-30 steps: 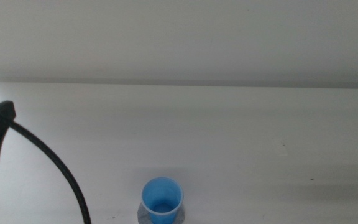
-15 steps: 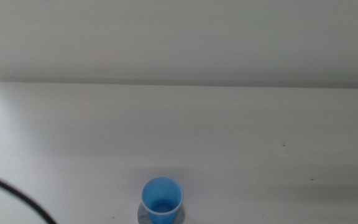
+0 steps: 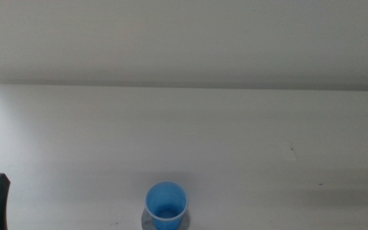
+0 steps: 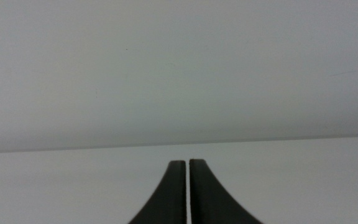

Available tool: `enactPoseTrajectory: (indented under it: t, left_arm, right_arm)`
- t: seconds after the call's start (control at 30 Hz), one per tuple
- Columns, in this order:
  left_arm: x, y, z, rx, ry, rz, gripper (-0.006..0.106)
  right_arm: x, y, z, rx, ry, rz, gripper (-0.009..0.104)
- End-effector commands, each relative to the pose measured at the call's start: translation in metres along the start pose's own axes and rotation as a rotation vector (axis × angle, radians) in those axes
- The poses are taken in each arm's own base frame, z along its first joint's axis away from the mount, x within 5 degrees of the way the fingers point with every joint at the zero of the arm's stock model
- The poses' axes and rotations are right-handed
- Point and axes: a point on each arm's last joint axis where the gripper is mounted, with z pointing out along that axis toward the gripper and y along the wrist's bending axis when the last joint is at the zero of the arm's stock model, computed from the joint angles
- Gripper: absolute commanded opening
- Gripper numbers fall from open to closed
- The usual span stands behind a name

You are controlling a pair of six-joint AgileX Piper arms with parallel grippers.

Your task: Place an empty cup on a cup mat.

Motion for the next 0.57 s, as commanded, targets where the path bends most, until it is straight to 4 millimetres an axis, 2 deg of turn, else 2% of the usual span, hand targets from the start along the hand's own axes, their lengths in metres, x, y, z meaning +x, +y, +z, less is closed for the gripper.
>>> enactPoseTrajectory:
  t: [0.0, 0.13, 0.53]
  left_arm:
    - [0.0069, 0.0009, -0.0006, -0.006, -0.027, 0.022, 0.094]
    - [0.0166, 0.0015, -0.0020, -0.008, -0.013, 0.039, 0.094]
    - [0.0116, 0.0012, -0.0020, -0.006, -0.067, 0.030, 0.094]
  right_arm:
    - [0.0093, -0.0002, -0.0011, -0.002, -0.007, -0.011, -0.002]
    - [0.0093, -0.0002, -0.0011, -0.002, -0.007, -0.011, -0.002]
    - [0.0093, -0.0002, -0.0011, -0.002, -0.007, -0.011, -0.002]
